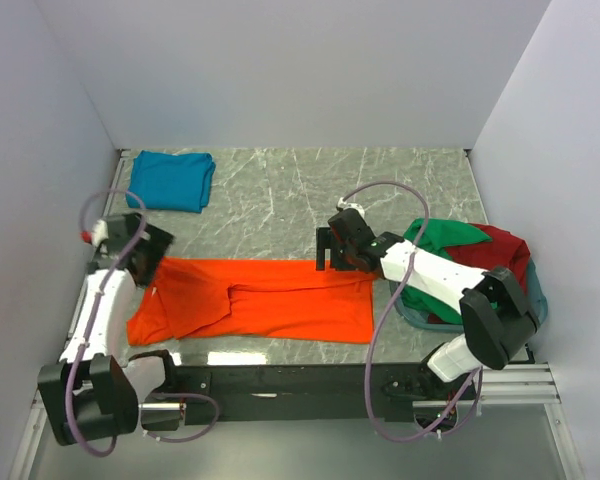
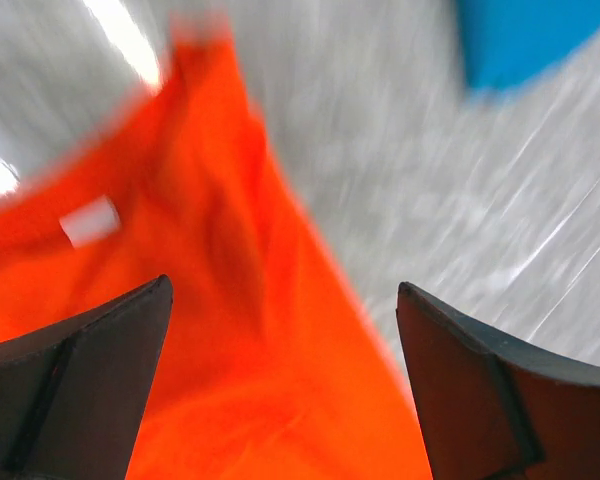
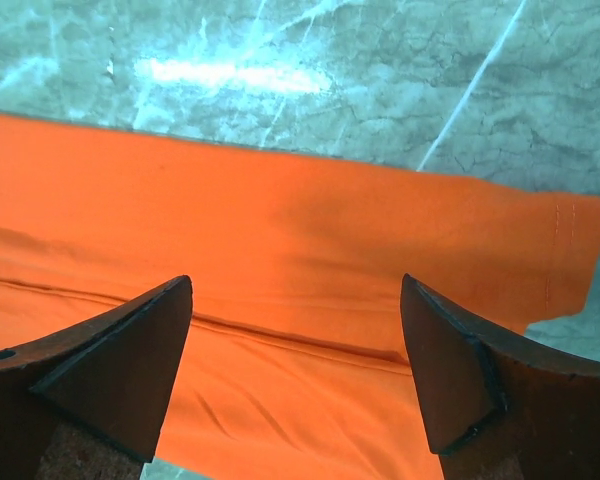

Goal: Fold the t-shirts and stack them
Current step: Fold the tshirt

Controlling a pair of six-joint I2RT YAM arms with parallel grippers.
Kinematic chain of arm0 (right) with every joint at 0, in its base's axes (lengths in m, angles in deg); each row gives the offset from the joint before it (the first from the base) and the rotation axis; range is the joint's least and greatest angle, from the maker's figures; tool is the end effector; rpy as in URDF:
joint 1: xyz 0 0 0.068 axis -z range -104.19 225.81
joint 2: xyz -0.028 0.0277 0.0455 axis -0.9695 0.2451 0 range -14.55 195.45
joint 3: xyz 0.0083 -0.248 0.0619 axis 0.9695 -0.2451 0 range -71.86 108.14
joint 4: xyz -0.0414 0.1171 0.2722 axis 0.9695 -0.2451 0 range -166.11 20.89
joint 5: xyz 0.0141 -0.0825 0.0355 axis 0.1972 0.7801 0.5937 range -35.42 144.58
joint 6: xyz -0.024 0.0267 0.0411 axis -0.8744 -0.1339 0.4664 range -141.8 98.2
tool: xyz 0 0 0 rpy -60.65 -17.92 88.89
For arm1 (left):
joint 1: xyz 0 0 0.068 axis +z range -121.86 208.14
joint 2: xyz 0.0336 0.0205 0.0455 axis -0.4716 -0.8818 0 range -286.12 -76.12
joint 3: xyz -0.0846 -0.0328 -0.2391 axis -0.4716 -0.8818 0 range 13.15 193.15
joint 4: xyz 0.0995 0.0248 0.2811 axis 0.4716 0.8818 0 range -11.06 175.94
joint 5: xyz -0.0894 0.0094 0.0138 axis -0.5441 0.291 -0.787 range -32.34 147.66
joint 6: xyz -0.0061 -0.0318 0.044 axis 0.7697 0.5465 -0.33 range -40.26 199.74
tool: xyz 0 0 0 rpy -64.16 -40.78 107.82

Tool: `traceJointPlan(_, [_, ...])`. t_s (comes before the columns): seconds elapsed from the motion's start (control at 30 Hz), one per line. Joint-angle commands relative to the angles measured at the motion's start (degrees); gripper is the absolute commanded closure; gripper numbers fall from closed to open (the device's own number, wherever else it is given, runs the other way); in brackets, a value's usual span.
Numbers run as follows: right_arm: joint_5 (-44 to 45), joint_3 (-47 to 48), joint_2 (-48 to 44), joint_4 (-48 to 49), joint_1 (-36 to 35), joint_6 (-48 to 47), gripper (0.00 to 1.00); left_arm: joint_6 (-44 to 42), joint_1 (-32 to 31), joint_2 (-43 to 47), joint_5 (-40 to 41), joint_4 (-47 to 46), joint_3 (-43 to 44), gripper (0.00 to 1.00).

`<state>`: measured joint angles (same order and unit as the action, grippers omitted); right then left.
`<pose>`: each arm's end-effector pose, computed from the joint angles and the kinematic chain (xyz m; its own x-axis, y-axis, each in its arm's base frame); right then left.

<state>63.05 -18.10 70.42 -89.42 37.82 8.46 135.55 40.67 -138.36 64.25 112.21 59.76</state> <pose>0.2726 0.2062 0.1763 -0.8033 0.0051 -0.5956 -0.1525 0.9648 0.2140 0.2611 0.0624 0.2293 -0.1742 -0.8805 -0.4408 -0.7710 0.4004 -0.4952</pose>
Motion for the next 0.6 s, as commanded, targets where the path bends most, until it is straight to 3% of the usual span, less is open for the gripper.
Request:
traceJointPlan(0.0, [0.24,2.23,1.68,0.89,0.03,-1.17,0.09,3.41,-6.37,2.03,-4.92,-2.68,-8.17,0.00])
traceJointPlan(0.3, [-3.54,2.14,10.12,5.28,0.03,-0.64,0.09,4.48,-9.28,-2.79,-6.06,-11.47,-17.43,0.00])
traceJointPlan(0.43, [-6.61,-0.58,10.48,6.16,-0.50,0.23,0.09,4.83,-10.95,-7.89,-5.36,-13.41,-16.82,0.00])
traceJointPlan(0.57, [-7.41,-5.66,7.59,5.90,-2.25,0.59,0.09,6.24,-16.82,-14.03,-4.04,-15.08,-14.36,0.01])
